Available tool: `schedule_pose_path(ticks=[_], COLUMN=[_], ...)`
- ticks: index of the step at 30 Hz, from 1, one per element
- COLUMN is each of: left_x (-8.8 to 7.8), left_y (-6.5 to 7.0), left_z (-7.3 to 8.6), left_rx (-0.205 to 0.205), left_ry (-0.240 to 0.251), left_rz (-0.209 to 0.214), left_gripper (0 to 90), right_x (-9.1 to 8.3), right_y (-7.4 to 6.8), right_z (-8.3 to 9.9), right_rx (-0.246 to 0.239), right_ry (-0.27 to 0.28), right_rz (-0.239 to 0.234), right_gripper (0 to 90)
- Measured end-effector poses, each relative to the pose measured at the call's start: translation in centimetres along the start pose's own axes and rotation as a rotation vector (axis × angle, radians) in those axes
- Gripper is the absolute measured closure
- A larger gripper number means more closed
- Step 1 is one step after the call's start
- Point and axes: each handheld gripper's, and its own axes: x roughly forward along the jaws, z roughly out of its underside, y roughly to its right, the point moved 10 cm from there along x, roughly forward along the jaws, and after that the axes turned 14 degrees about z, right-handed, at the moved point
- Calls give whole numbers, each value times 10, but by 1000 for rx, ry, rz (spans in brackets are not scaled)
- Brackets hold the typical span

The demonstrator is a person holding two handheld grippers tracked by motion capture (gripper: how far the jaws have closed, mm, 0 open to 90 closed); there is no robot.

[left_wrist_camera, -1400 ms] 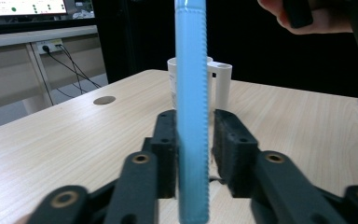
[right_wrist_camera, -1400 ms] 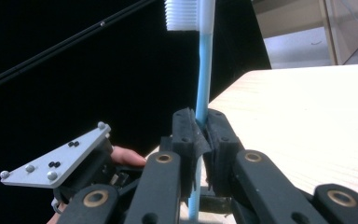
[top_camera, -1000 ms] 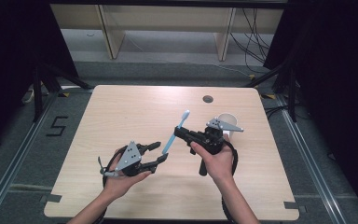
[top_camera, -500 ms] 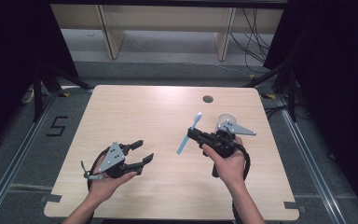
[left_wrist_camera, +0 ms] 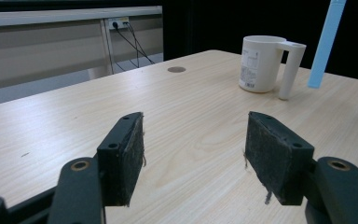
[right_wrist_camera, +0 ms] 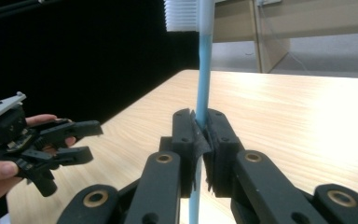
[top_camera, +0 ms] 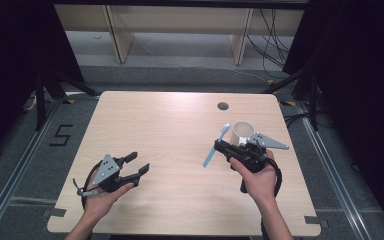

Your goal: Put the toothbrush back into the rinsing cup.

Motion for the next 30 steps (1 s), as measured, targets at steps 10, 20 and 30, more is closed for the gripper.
schedule_pose_path(ticks=[10, 20, 30], left_x=[-2, -7, -9], left_y=[-5, -7, -8], left_z=[1, 3, -6], left_rx=[9, -18, -2], left_ry=[9, 44, 81], left_rz=[-21, -28, -17], left_gripper=[366, 353, 352], right_x=[-7, -8, -25], right_y=[17, 23, 26], right_z=[-6, -9, -27], right_rx=[4, 11, -4], right_ry=[-9, -2, 46], right_rz=[33, 63, 104], right_gripper=[840, 841, 841])
